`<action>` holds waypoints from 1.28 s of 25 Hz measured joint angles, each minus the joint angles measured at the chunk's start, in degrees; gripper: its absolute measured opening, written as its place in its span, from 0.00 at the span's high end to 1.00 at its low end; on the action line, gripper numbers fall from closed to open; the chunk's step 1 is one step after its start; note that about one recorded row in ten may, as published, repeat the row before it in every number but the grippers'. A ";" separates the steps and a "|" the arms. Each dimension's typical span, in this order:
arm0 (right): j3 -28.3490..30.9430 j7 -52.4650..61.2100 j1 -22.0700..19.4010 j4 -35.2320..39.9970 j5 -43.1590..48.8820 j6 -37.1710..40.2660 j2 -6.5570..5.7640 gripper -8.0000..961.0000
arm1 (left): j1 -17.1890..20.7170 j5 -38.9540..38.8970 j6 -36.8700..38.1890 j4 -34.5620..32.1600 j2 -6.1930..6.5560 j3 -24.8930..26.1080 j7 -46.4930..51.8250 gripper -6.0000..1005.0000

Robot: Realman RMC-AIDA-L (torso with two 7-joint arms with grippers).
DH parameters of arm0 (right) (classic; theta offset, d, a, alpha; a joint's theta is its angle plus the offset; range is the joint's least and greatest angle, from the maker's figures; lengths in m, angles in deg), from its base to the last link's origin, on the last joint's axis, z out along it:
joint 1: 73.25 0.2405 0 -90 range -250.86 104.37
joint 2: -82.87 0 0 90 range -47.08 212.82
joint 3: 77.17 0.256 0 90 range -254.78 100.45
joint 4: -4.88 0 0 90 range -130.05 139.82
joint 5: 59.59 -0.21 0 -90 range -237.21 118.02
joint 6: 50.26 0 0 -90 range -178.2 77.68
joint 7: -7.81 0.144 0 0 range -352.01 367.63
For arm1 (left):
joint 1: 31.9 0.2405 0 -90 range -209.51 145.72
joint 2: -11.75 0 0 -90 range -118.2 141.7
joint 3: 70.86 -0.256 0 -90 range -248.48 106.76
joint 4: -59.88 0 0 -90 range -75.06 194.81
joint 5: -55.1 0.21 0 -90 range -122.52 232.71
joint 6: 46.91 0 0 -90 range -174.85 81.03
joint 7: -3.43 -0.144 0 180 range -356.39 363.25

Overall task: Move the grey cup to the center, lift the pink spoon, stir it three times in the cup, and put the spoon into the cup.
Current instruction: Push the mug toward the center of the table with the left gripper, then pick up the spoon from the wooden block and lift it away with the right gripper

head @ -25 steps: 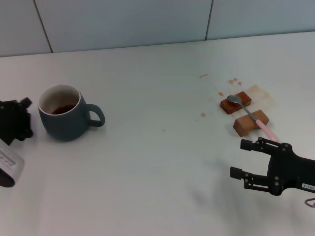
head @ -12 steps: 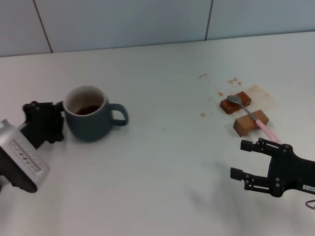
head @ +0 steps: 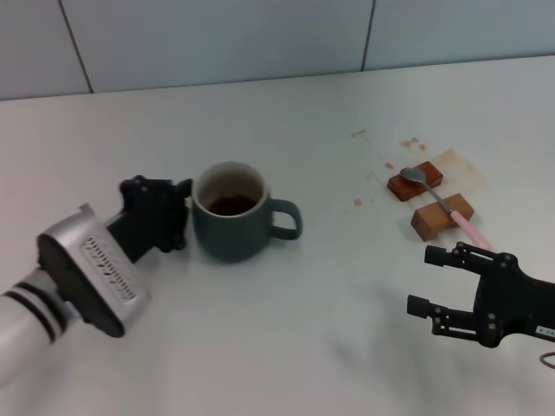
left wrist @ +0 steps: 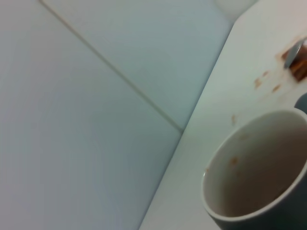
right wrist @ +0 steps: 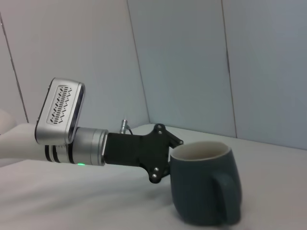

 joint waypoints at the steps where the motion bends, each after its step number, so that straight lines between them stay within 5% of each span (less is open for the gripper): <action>1: 0.00 0.00 -0.02 0.02 0.00 0.04 0.00 0.18 | -0.80 -0.02 0.12 1.34 0.01 0.30 -0.19 1.00; 5: 0.02 0.00 -0.04 0.02 -0.04 0.29 0.00 0.18 | -2.68 2.01 0.11 5.33 0.02 4.53 -0.95 1.00; 13: 0.71 -0.01 -0.05 0.02 -0.09 0.69 0.11 0.18 | -2.66 20.70 -5.13 12.02 0.02 26.69 -4.06 1.00; 20: 0.70 -0.10 0.05 0.02 -0.09 0.69 0.18 0.18 | -1.04 23.85 -5.29 11.71 0.17 33.54 0.84 1.00; 23: 0.76 -0.20 0.05 0.02 -0.09 0.69 0.18 0.18 | -0.06 25.69 -1.40 6.52 0.60 33.63 14.45 1.00; 24: 0.77 -0.24 0.05 0.03 -0.09 0.69 0.18 0.18 | 1.19 31.04 4.44 -0.09 0.70 33.46 28.20 1.00; 27: 0.96 -0.25 0.05 0.02 -0.09 0.73 0.18 0.18 | 1.96 35.00 8.87 -4.75 0.78 33.47 37.37 1.00; 29: 1.62 -0.30 0.05 0.04 -0.09 0.88 0.17 0.18 | 3.24 42.32 17.89 -14.55 1.12 33.47 54.80 1.00; 32: 2.23 -0.36 0.05 0.09 -0.09 1.45 0.18 0.18 | 4.96 46.57 25.26 -21.79 1.35 32.73 66.31 1.00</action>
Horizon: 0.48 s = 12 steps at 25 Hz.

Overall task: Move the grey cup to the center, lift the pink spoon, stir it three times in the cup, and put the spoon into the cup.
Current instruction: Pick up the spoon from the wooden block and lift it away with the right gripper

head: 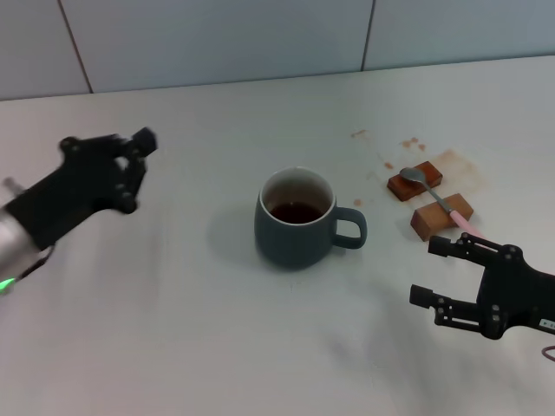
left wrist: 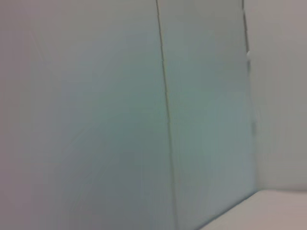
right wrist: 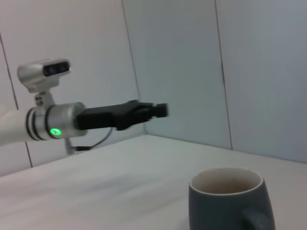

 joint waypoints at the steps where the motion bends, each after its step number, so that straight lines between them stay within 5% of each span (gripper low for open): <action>1: 0.00 0.00 0.00 0.00 0.00 0.00 0.00 0.18 | 0.00 0.00 0.00 0.00 0.00 0.00 0.00 1.00; 5: 1.42 0.00 -0.10 0.02 0.00 0.65 0.00 0.18 | 5.06 1.98 13.79 -8.49 1.81 -8.62 11.00 0.99; 12: 2.28 0.01 -0.16 -0.08 0.00 0.73 0.18 0.18 | 12.19 1.60 22.18 -12.89 3.04 -11.55 12.35 0.99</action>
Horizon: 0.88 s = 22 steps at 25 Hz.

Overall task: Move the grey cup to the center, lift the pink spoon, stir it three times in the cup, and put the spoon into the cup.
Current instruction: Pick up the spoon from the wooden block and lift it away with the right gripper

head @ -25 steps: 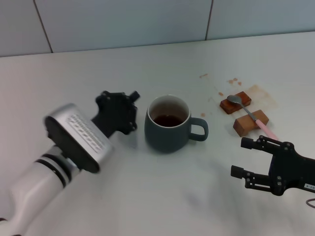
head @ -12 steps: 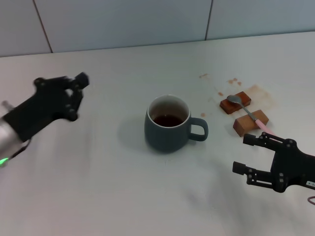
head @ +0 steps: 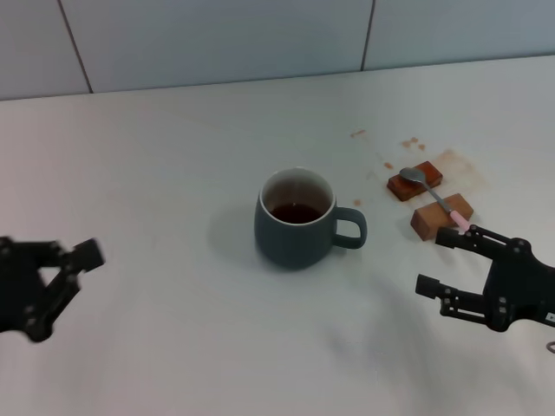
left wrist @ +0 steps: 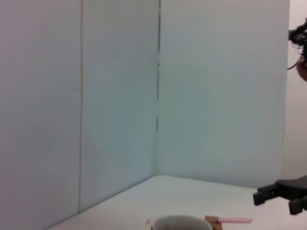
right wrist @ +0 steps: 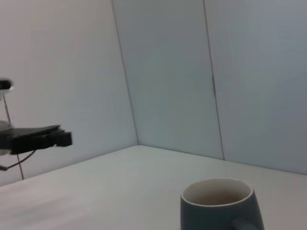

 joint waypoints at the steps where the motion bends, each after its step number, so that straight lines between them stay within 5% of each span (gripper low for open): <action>1: 0.00 0.00 0.00 0.00 0.00 0.00 0.00 0.18 | 0.00 0.00 0.00 0.00 0.00 0.00 0.00 0.99; 18: 0.37 0.81 -0.02 -0.20 0.00 1.40 -0.07 0.18 | 1.25 1.00 -3.49 -1.04 -1.01 -4.00 -0.56 0.90; 20: 0.39 1.16 -0.02 -0.16 0.00 1.40 -0.09 0.18 | 1.32 0.91 -3.62 -1.33 -0.98 -3.96 -0.57 0.66; 22: 0.41 1.76 -0.02 -0.02 0.00 1.43 -0.18 0.18 | 1.40 0.89 -3.62 -1.60 -0.97 -3.94 -0.56 0.60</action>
